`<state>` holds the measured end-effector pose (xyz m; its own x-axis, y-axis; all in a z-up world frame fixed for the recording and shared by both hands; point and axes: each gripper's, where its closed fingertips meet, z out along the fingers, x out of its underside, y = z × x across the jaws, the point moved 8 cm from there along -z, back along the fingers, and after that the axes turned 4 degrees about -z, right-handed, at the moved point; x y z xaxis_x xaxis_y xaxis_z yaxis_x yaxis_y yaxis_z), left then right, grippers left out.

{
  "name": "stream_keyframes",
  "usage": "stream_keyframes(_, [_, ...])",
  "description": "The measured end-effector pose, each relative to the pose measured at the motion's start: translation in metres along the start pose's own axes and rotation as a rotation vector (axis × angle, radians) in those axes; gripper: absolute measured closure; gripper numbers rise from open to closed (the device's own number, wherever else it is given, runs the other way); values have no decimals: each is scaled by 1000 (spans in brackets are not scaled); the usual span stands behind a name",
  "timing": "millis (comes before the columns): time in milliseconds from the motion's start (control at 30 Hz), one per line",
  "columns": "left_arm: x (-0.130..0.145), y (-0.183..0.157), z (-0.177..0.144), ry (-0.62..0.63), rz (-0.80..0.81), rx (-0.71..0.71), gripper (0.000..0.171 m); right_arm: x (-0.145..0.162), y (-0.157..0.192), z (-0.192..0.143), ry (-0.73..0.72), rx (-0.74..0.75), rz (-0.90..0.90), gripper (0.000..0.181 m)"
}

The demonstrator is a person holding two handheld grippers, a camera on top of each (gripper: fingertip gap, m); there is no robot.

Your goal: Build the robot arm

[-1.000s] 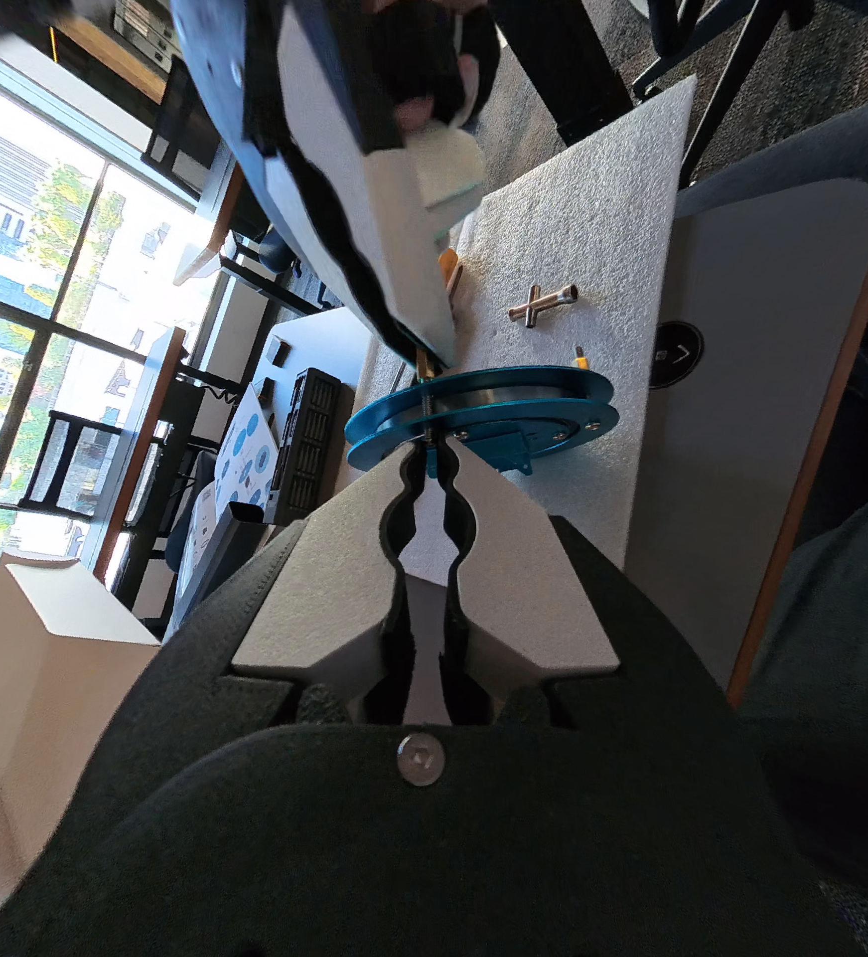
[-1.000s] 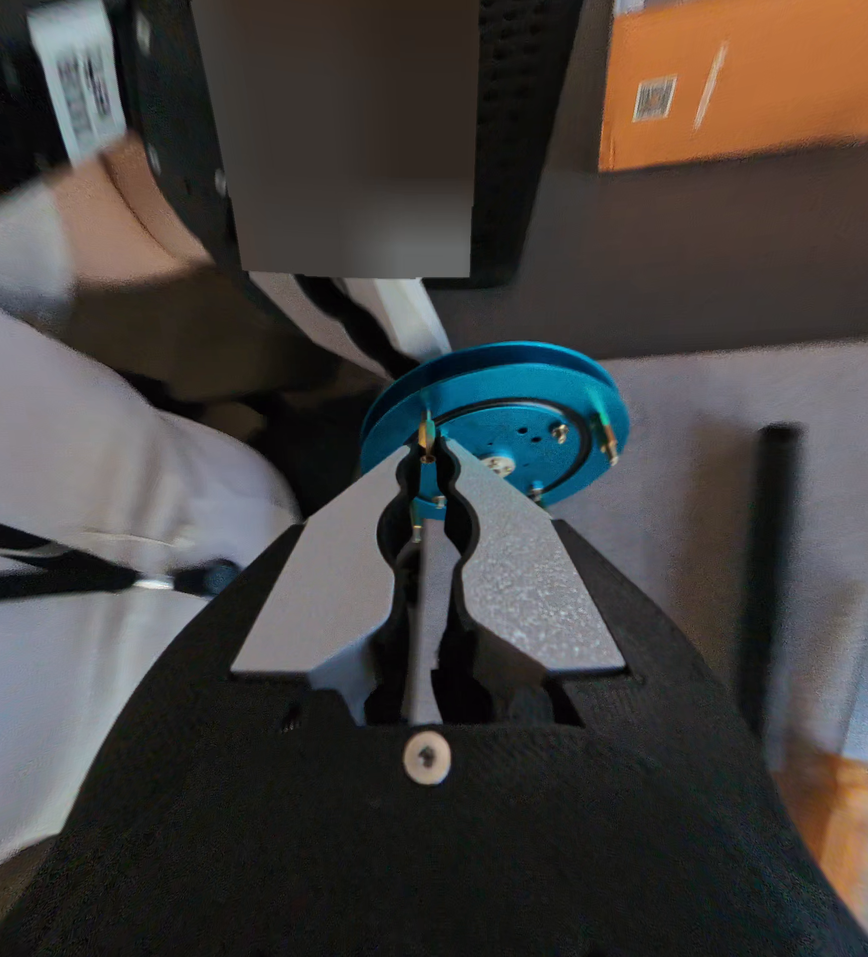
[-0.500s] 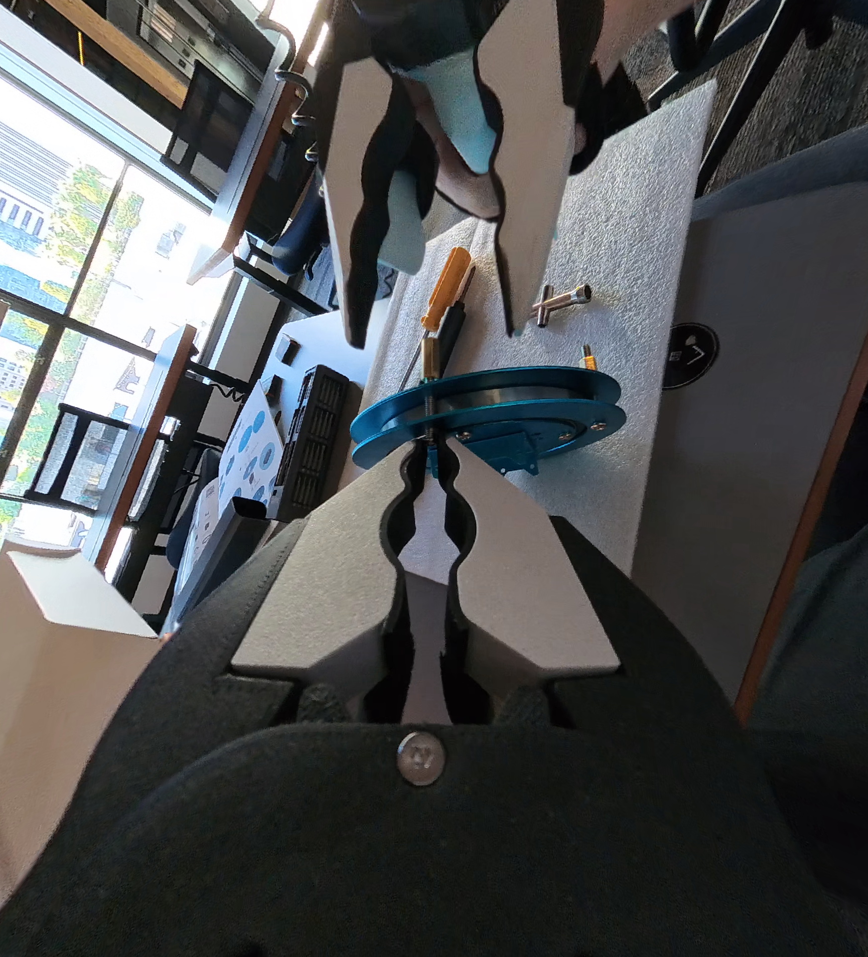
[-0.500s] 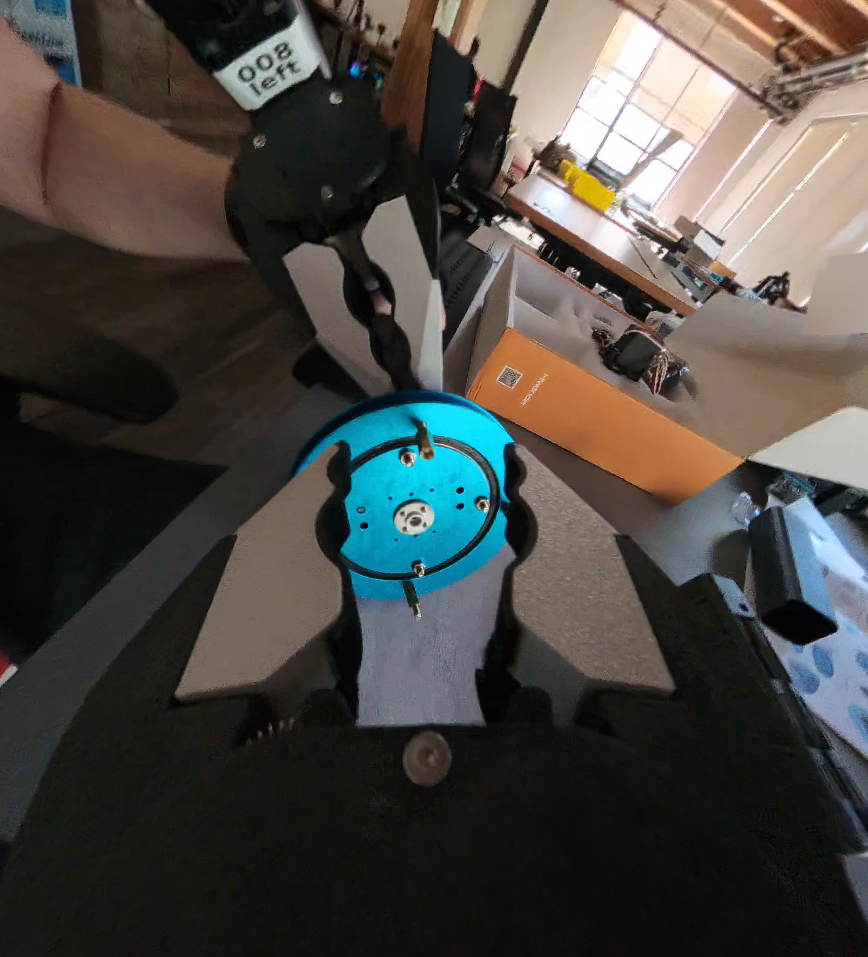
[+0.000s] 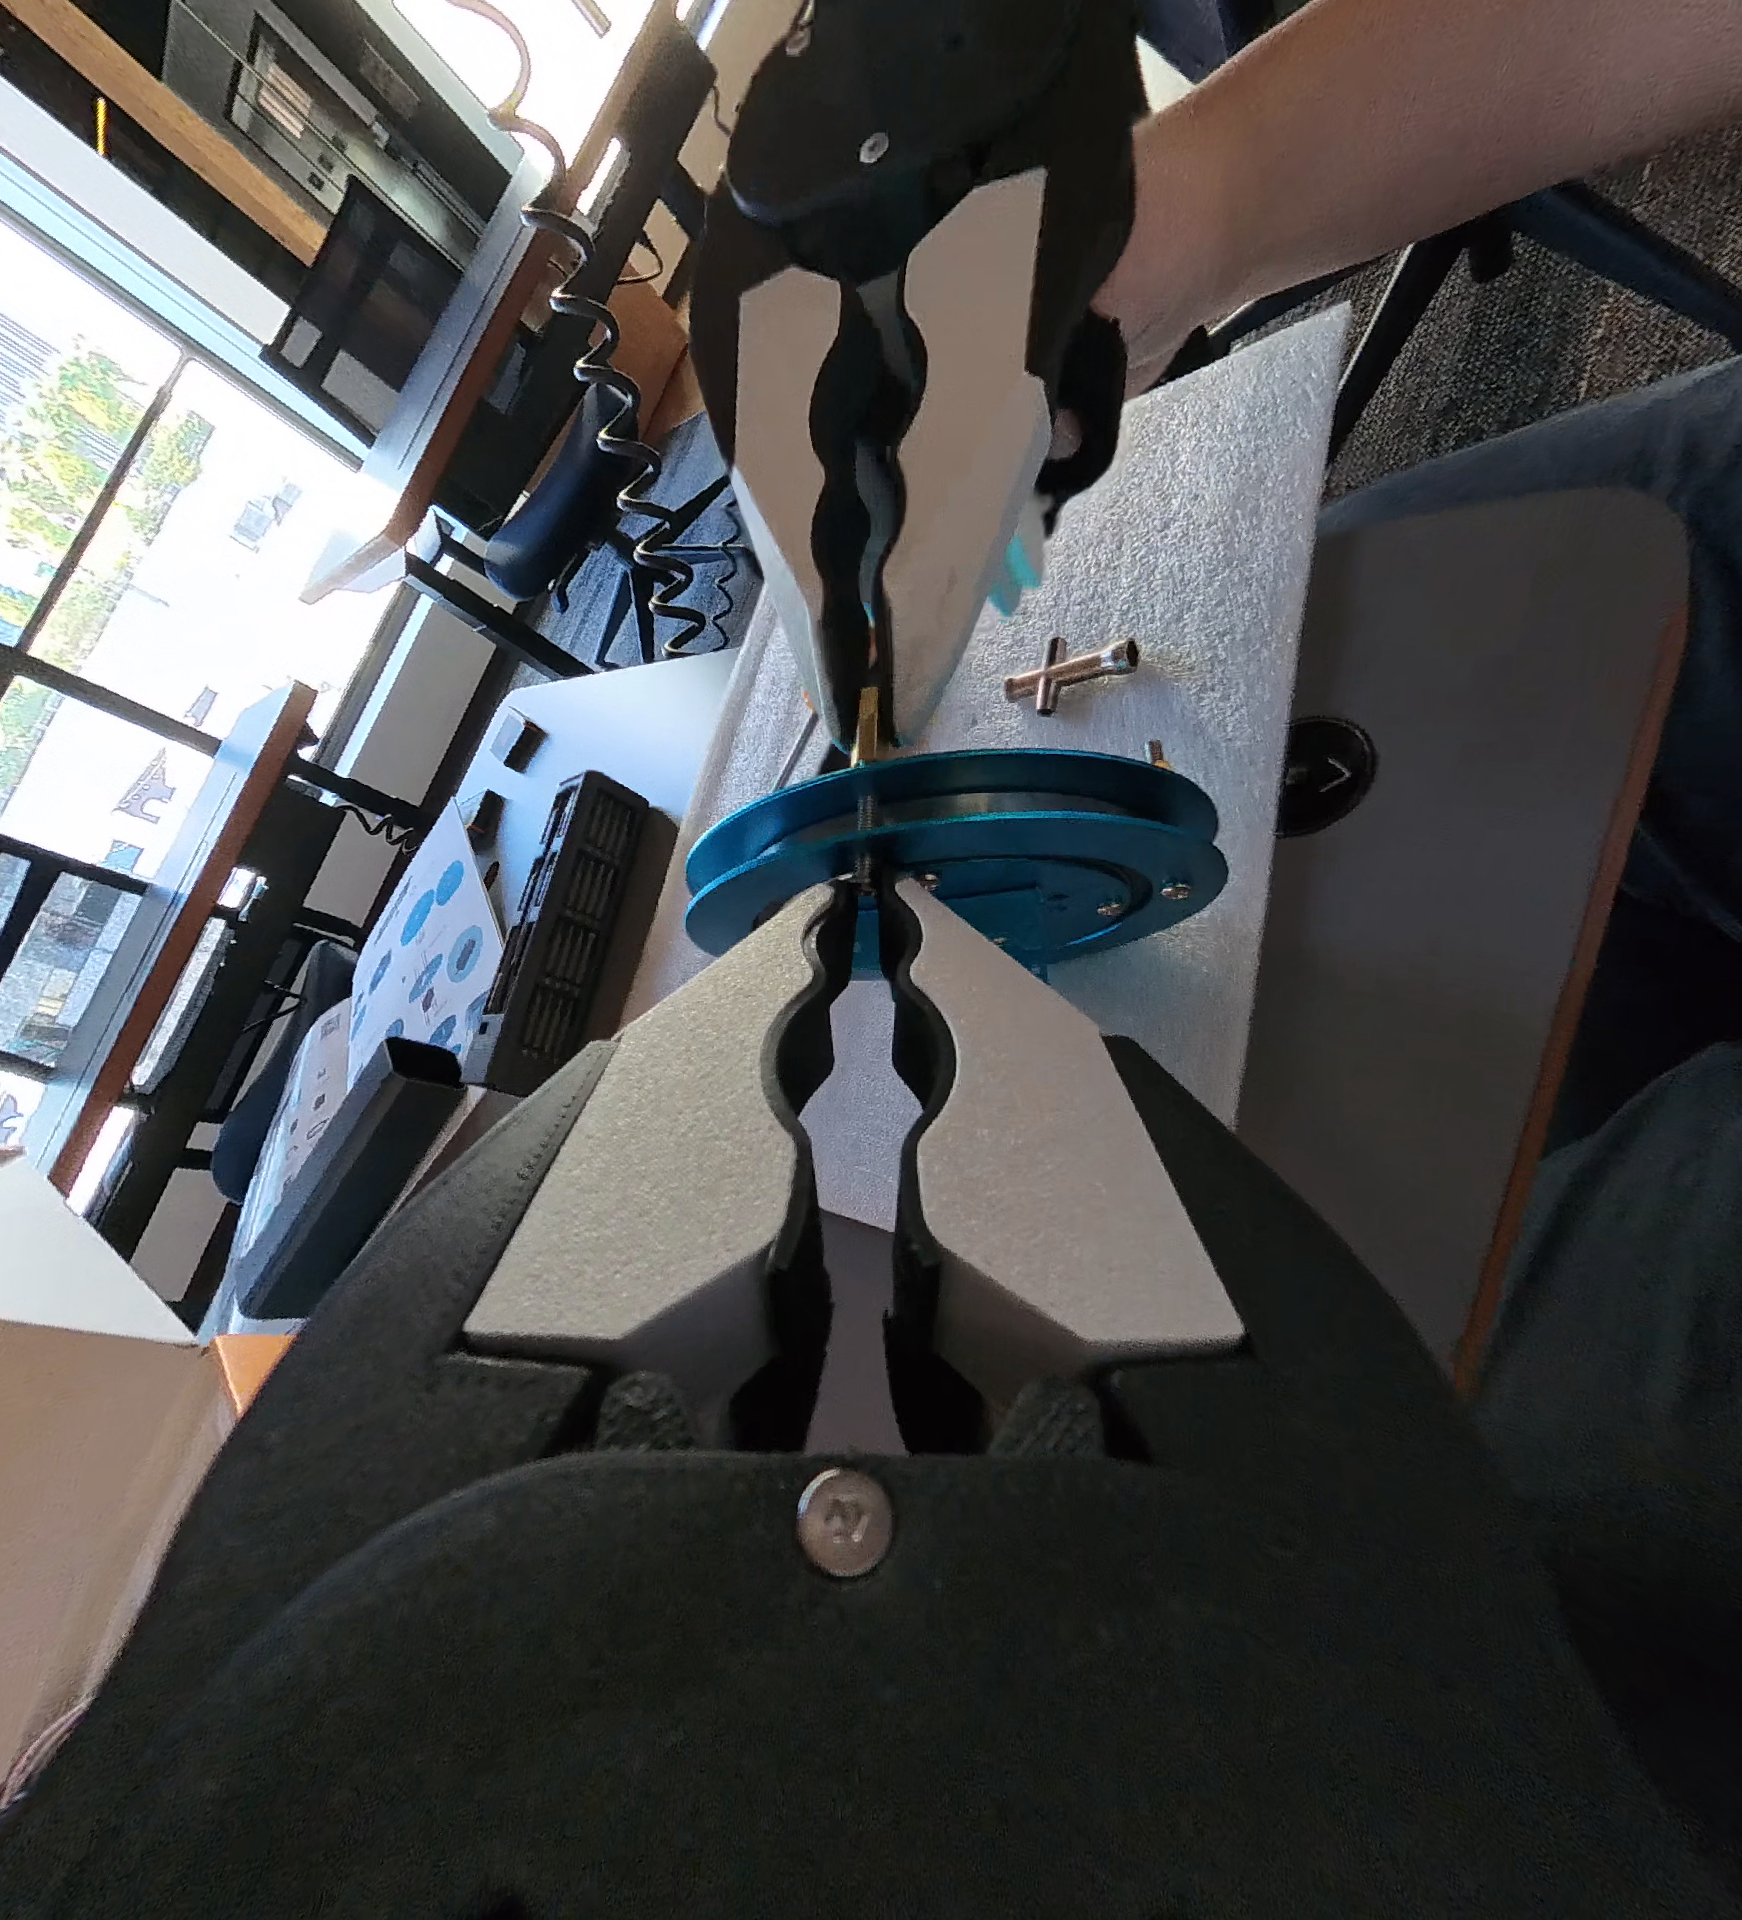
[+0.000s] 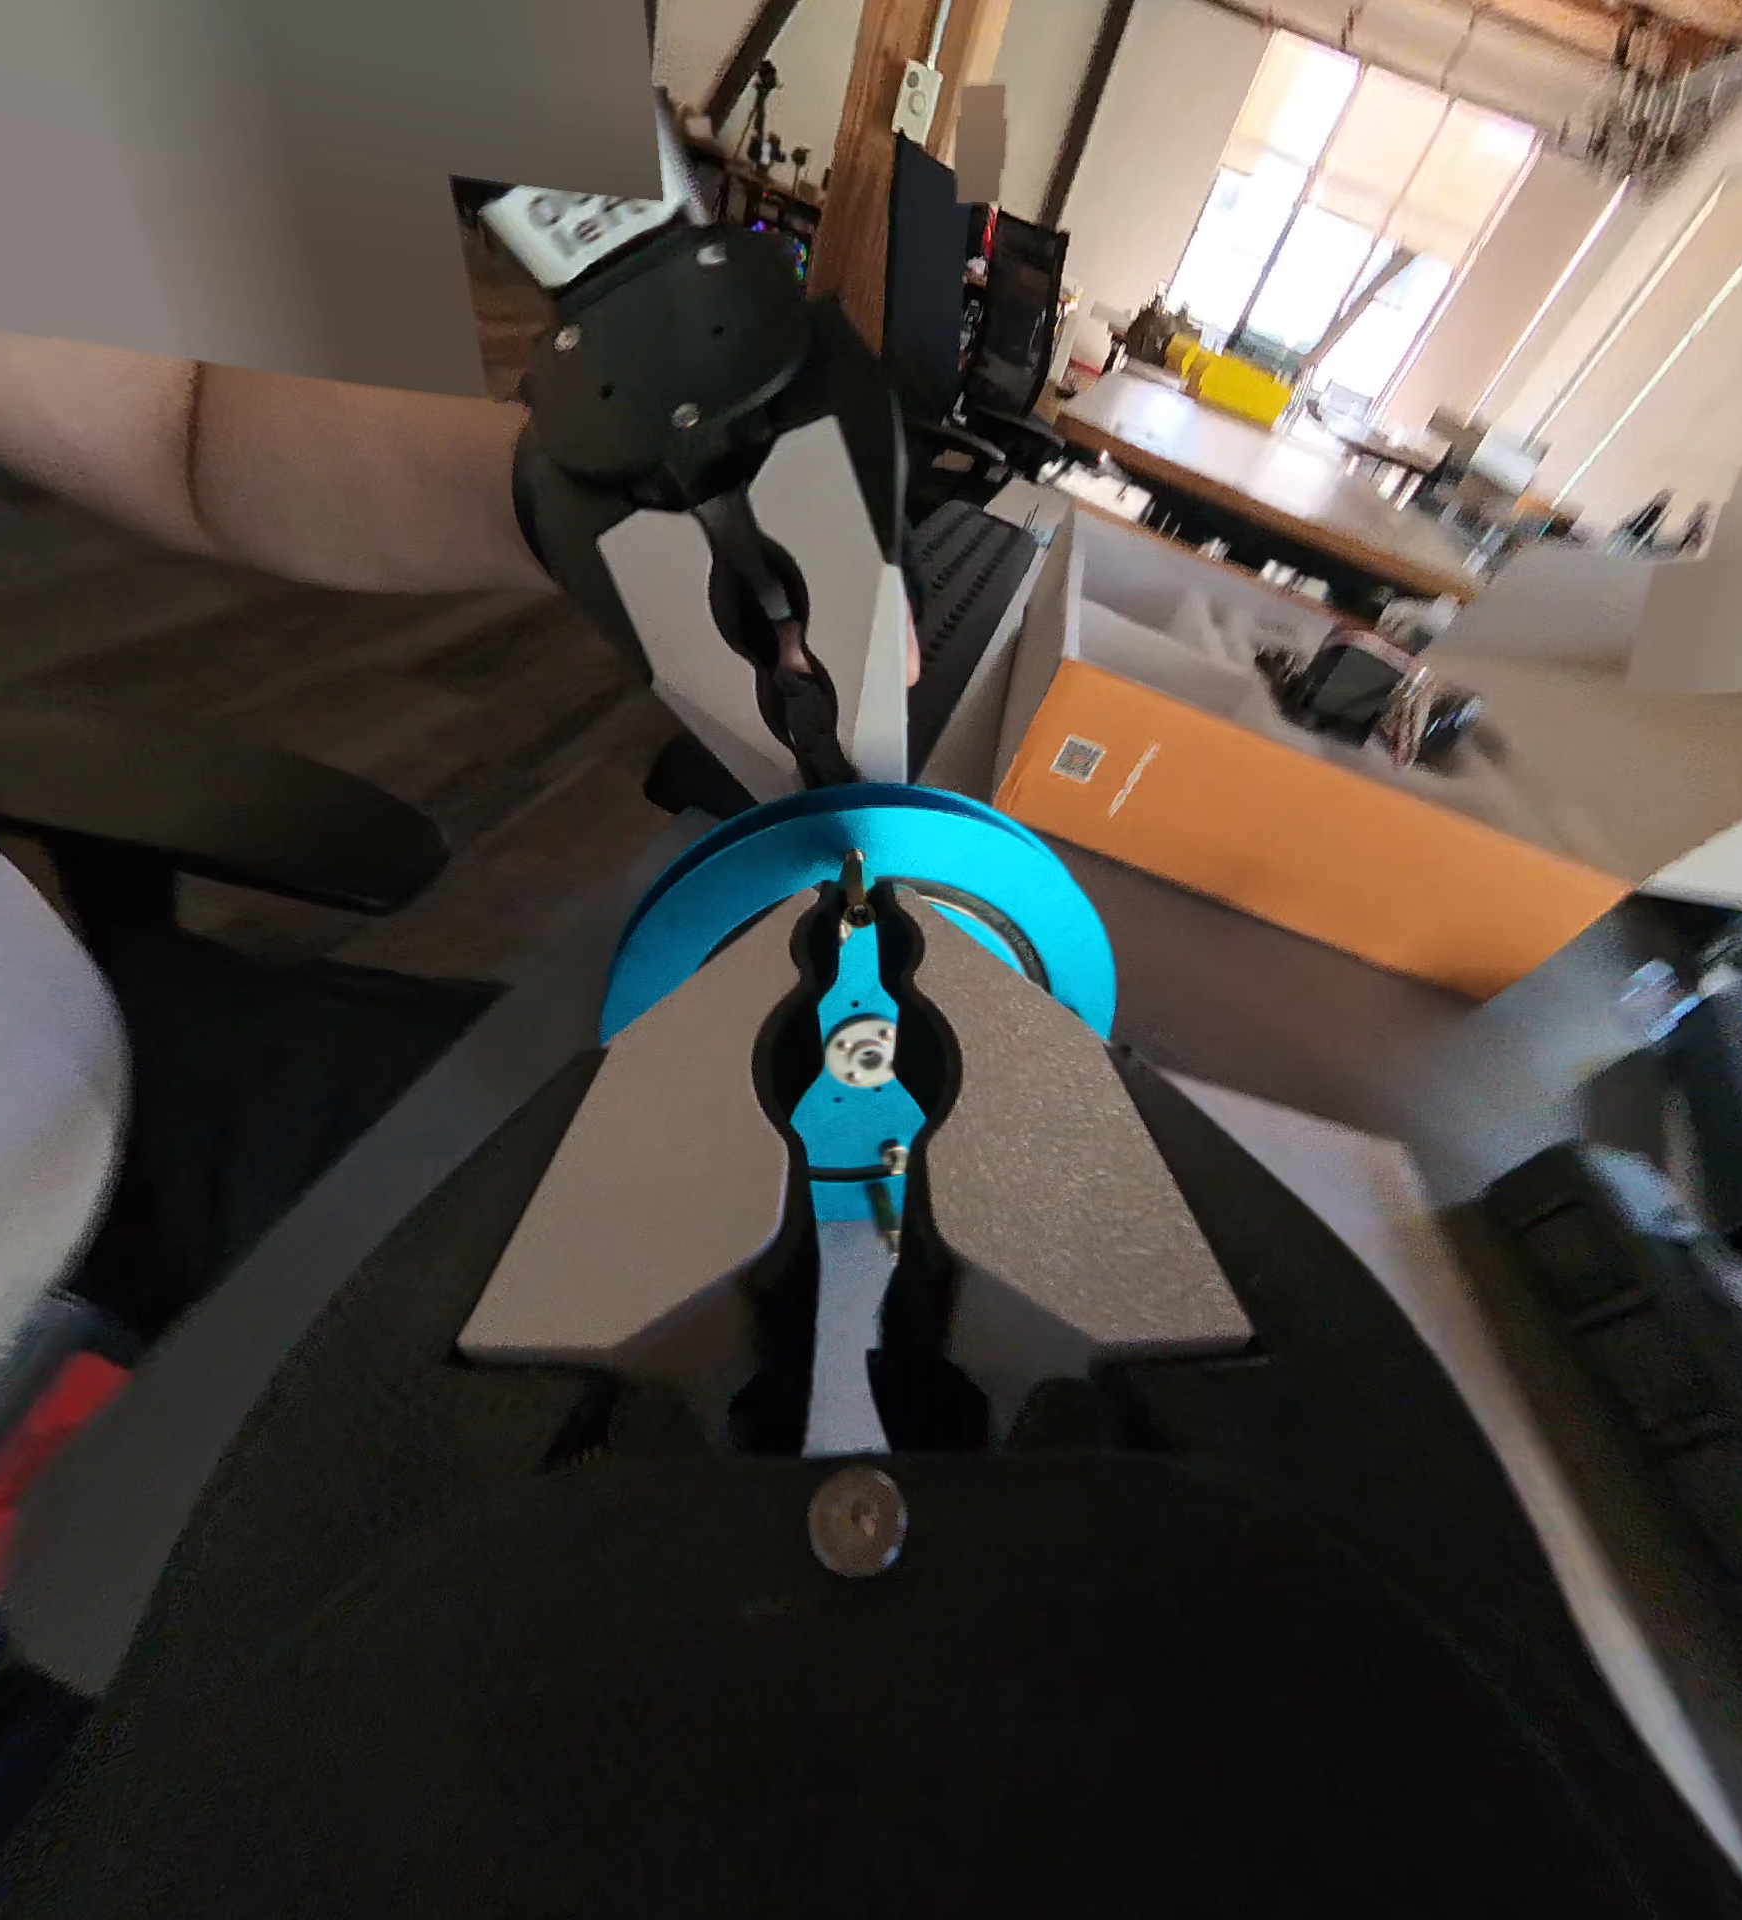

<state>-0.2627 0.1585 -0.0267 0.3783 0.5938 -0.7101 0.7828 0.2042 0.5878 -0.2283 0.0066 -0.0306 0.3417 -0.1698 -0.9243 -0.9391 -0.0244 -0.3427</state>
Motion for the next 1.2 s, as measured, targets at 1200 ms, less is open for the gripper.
stream_keyframes(1200, [-7,-5,6,25,87,-65,169,-2,10,-25,-89,139,164,158])
